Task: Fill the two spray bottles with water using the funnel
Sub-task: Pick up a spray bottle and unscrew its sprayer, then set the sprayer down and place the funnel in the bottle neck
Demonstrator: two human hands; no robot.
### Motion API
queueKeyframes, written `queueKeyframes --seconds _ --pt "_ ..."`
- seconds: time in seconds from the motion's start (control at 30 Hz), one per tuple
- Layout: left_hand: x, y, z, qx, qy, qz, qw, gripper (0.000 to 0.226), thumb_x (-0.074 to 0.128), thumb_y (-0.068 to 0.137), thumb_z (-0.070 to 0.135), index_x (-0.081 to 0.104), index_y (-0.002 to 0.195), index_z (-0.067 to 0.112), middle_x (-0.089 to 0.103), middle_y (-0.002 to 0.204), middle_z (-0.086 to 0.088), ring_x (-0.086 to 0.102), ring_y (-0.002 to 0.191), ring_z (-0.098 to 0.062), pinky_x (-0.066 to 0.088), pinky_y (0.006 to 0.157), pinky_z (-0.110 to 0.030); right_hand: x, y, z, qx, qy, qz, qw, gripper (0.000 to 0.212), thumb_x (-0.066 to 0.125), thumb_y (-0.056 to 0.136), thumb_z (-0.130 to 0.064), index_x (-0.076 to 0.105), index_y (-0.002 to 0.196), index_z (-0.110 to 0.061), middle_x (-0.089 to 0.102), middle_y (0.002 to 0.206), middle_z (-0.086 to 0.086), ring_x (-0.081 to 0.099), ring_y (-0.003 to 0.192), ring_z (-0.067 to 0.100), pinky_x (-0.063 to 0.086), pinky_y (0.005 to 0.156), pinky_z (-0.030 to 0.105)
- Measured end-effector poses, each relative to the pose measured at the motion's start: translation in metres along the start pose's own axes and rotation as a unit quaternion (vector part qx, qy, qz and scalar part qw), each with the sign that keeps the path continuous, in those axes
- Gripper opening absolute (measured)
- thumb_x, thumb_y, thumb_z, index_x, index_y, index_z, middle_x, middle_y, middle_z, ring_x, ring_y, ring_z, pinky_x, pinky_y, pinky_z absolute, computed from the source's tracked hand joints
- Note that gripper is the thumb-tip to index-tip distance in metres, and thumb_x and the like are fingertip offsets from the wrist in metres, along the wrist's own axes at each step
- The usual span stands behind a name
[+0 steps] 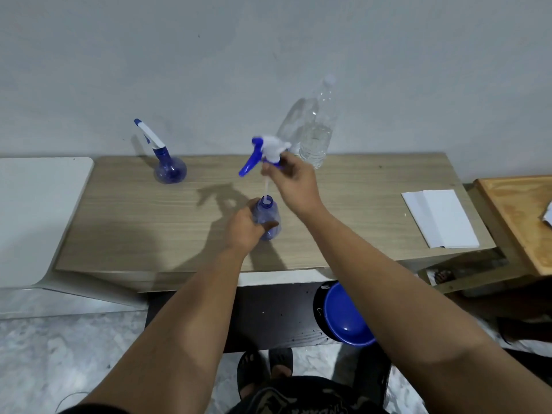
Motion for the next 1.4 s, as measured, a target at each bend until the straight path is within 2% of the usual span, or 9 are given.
queueKeyframes --seconds 0.07,0.17,0.27,0.37,0.57,0.73,1.0,1.2,1.4 --pt "0.000 -0.001 0.000 0.001 0.017 -0.002 1.000 0.052 0.086 0.074 0.022 0.061 0.117 0.036 0.070 0.097 0.019 0.065 0.091 -0.007 0.047 0.078 -0.020 -0.010 0.016 -0.035 -0.025 0.071 0.037 0.996 0.012 0.073 0.094 -0.003 0.067 0.098 -0.012 0.072 0.085 0.007 0.070 0.081 0.029 0.054 0.070 0.024" --pt "-0.001 -0.002 -0.001 0.006 0.034 0.013 0.999 0.055 0.088 0.072 0.025 0.063 0.122 0.023 0.071 0.099 0.008 0.065 0.088 -0.013 0.050 0.079 -0.028 -0.035 0.037 -0.073 -0.053 0.117 0.085 0.988 0.015 0.074 0.094 0.000 0.065 0.105 -0.006 0.072 0.092 0.011 0.072 0.076 0.030 0.055 0.065 0.025" --pt "-0.001 -0.002 0.001 0.018 0.027 0.018 0.999 0.058 0.089 0.072 0.024 0.064 0.124 0.020 0.073 0.105 0.004 0.067 0.092 -0.016 0.053 0.086 -0.032 -0.060 0.047 -0.054 -0.027 0.025 0.094 0.995 0.018 0.077 0.093 -0.014 0.072 0.110 -0.009 0.074 0.096 0.007 0.074 0.075 0.022 0.057 0.068 0.028" --pt "-0.001 -0.002 0.000 0.025 0.036 0.016 0.999 0.059 0.089 0.071 0.027 0.064 0.124 0.020 0.072 0.104 0.005 0.066 0.092 -0.016 0.052 0.086 -0.030 -0.078 0.037 0.009 0.039 -0.102 0.086 0.990 0.008 0.078 0.089 -0.024 0.073 0.083 -0.024 0.071 0.080 -0.004 0.066 0.072 0.018 0.055 0.075 0.038" --pt "-0.003 -0.003 0.002 0.026 0.060 0.012 0.998 0.060 0.087 0.073 0.028 0.061 0.128 0.023 0.071 0.109 0.007 0.066 0.096 -0.014 0.050 0.086 -0.025 -0.113 -0.018 0.143 0.202 -0.336 0.012 0.920 0.029 0.072 0.093 -0.029 0.060 0.069 -0.019 0.059 0.069 0.002 0.057 0.075 0.024 0.039 0.071 0.028" --pt "-0.004 -0.003 0.002 0.025 0.064 0.012 0.998 0.061 0.087 0.071 0.031 0.062 0.127 0.027 0.072 0.108 0.011 0.067 0.098 -0.009 0.053 0.089 -0.028 -0.119 -0.042 0.184 0.263 -0.397 -0.027 0.879 0.024 0.064 0.096 -0.036 0.076 0.112 -0.023 0.075 0.111 0.007 0.067 0.105 0.032 0.054 0.085 0.037" --pt "-0.003 -0.003 0.004 0.019 0.058 0.016 0.998 0.060 0.087 0.072 0.029 0.062 0.126 0.028 0.071 0.109 0.013 0.066 0.098 -0.006 0.053 0.089 -0.025 -0.122 -0.049 0.185 0.256 -0.463 -0.044 0.847 0.035 0.061 0.099 -0.039 0.070 0.129 -0.023 0.057 0.125 0.007 0.061 0.112 0.032 0.054 0.097 0.047" --pt "-0.003 -0.005 0.006 0.005 0.058 0.012 0.998 0.061 0.086 0.074 0.027 0.061 0.129 0.026 0.070 0.111 0.011 0.065 0.099 -0.008 0.048 0.082 -0.015 -0.126 -0.062 0.181 0.241 -0.434 -0.033 0.868 0.049 0.066 0.093 -0.050 0.066 0.138 -0.029 0.057 0.129 0.005 0.059 0.120 0.030 0.052 0.101 0.047" --pt "-0.004 -0.003 0.008 -0.002 0.063 0.007 0.998 0.059 0.085 0.076 0.026 0.059 0.130 0.027 0.068 0.111 0.012 0.063 0.099 -0.009 0.040 0.073 -0.005 -0.124 -0.053 0.152 0.177 -0.405 0.057 0.895 0.049 0.061 0.097 -0.038 0.059 0.144 -0.023 0.055 0.140 0.006 0.051 0.131 0.030 0.042 0.108 0.050"
Point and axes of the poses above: each hand's wrist, its own y-axis towards the middle knuckle, its own x-axis out of the palm, z = x × y, the point moved 5 cm from there along y, towards the middle knuckle
